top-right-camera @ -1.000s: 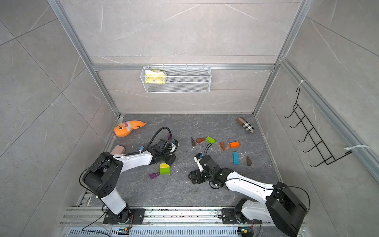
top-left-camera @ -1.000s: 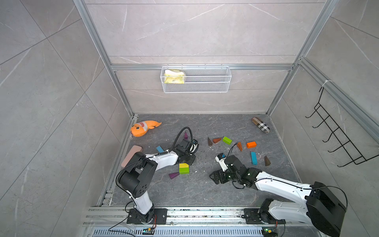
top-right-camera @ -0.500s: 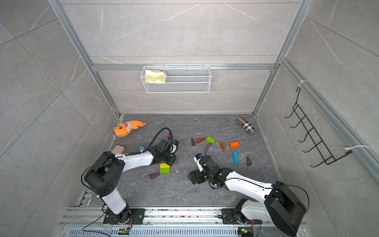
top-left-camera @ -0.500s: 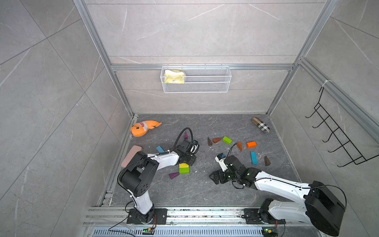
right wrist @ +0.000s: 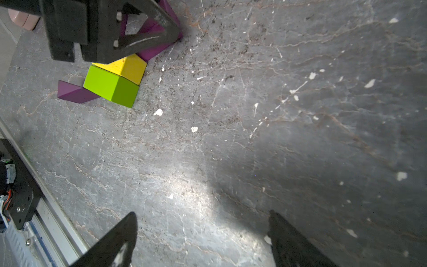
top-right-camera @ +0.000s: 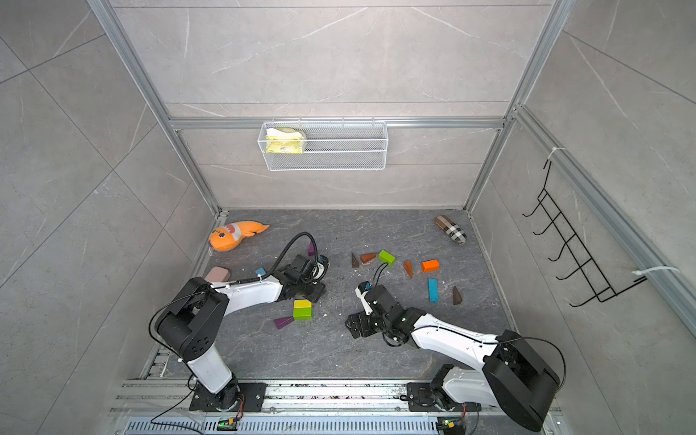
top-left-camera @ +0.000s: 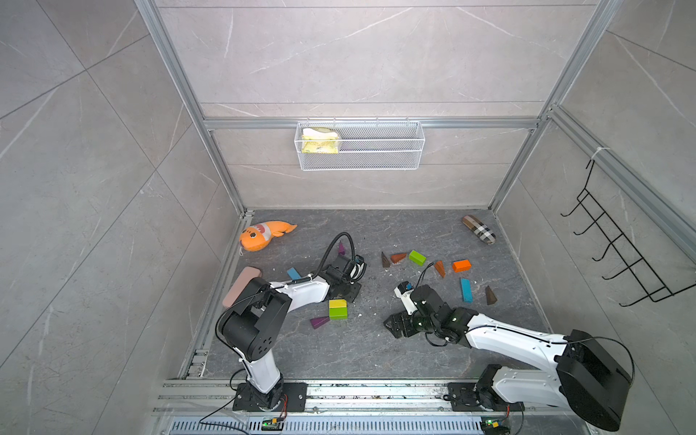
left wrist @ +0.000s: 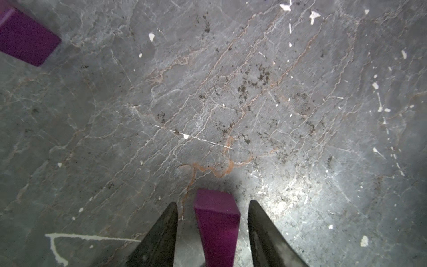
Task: Assemble a small pinwheel with building blocks
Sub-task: Assemble the building block at the center of the board, then pick up the building block from the center of the board.
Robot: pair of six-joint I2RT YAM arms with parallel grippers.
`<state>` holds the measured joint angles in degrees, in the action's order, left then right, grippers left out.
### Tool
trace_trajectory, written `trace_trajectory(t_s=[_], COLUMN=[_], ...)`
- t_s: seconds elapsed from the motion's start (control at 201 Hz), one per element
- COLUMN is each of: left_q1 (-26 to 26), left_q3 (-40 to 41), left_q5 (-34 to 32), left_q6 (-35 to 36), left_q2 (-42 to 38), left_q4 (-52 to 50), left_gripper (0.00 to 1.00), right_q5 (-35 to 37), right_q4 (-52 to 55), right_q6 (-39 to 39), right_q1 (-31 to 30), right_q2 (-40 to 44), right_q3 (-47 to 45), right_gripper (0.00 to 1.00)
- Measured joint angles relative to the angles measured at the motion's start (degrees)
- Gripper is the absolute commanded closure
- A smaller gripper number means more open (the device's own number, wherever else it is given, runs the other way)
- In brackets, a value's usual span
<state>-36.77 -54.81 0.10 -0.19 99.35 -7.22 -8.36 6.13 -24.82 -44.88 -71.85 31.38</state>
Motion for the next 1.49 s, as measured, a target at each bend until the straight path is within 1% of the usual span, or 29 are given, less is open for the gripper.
trace_trajectory(t_s=[0.179,0.329,0.408,0.478,0.577,0.677,0.806,0.961,1.06,1.279,1.493], left_q1=[0.0,0.1,0.6,1.4,3.9,6.5,8.8,9.2,9.1,9.6,11.5], left_q3=[-2.6,-5.0,-7.0,-9.9,-15.9,-21.5,-25.4,-31.0,-33.8,-39.0,-42.7], left_q5=[0.2,0.1,-0.5,-1.6,-3.3,-5.6,-7.6,-8.9,-9.1,-9.3,-8.8], left_q6=[0.8,1.9,2.0,1.9,0.9,-1.2,-4.9,-6.1,-5.9,-5.2,-4.5], left_q2=[-1.4,-5.2,-6.8,-6.7,-4.2,0.5,6.5,14.0,17.2,21.1,24.0], left_q4=[-2.8,-5.2,-6.3,-7.8,-10.2,-11.5,-13.3,-16.1,-17.5,-20.1,-21.3], left_gripper=[0.44,0.44,0.46,0.48,0.46,0.44,0.44,0.43,0.43,0.46,0.51], right_q5=[0.0,0.1,0.4,0.7,1.3,1.7,1.7,1.3,1.1,0.1,-0.9], right_q4=[0.1,0.3,0.4,1.0,1.9,2.2,2.5,2.7,2.6,2.7,2.6], right_q6=[0.1,1.0,1.4,1.8,2.2,2.4,2.4,2.4,2.4,2.4,2.4], right_q1=[0.0,0.0,0.0,0.3,1.1,1.6,2.3,3.2,3.8,5.5,6.3], right_q2=[-1.1,-1.5,-2.2,-3.4,-5.8,-6.4,-6.4,-6.4,-6.3,-5.5,-5.5], right_q3=[1.4,5.8,8.2,10.3,13.5,14.8,14.9,14.7,14.2,11.8,11.3], right_gripper=[0.1,0.09,0.09,0.1,0.1,0.1,0.1,0.1,0.1,0.1,0.1])
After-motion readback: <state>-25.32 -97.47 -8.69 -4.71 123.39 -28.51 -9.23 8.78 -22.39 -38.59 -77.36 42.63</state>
